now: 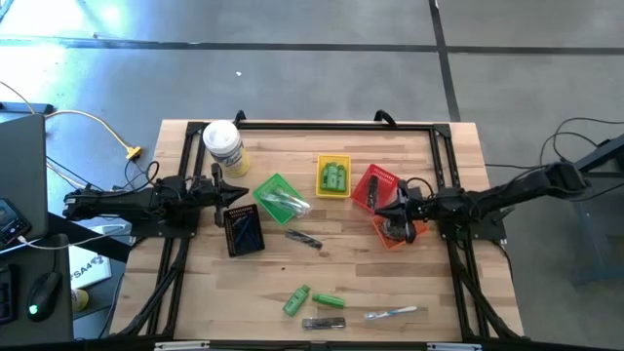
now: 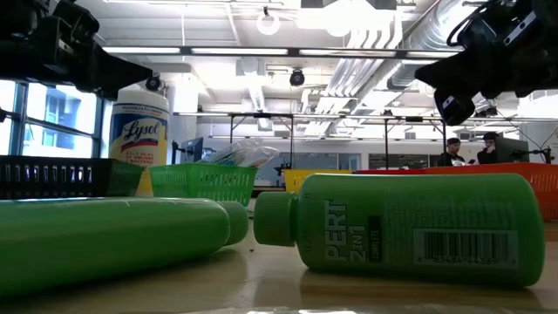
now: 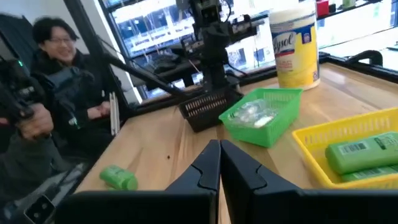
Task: Pick & Place Travel size toiletries
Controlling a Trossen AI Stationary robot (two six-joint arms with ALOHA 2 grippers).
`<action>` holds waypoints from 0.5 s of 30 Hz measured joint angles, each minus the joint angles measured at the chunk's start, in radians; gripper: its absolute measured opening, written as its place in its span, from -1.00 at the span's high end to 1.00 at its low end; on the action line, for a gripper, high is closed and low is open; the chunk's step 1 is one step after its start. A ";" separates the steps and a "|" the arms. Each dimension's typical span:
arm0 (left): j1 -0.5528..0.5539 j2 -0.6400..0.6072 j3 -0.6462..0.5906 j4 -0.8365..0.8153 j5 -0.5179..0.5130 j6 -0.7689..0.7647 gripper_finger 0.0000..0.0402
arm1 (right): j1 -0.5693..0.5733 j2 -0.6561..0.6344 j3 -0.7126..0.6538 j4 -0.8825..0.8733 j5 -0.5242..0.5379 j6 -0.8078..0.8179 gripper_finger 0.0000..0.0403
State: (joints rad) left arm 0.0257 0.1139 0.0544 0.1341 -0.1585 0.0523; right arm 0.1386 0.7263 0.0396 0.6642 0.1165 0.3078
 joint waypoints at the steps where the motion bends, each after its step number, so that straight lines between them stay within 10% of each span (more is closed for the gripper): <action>1: 0.000 0.000 0.000 0.000 0.000 0.004 1.00 | 0.008 0.009 0.003 -0.002 0.007 -0.005 0.99; 15: 0.000 0.000 0.000 0.031 0.020 -0.065 1.00 | 0.077 0.093 0.053 -0.001 0.020 -0.050 0.98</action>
State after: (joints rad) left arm 0.0257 0.1139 0.0544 0.1655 -0.1387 -0.0128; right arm 0.2153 0.8194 0.0929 0.6629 0.1368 0.2573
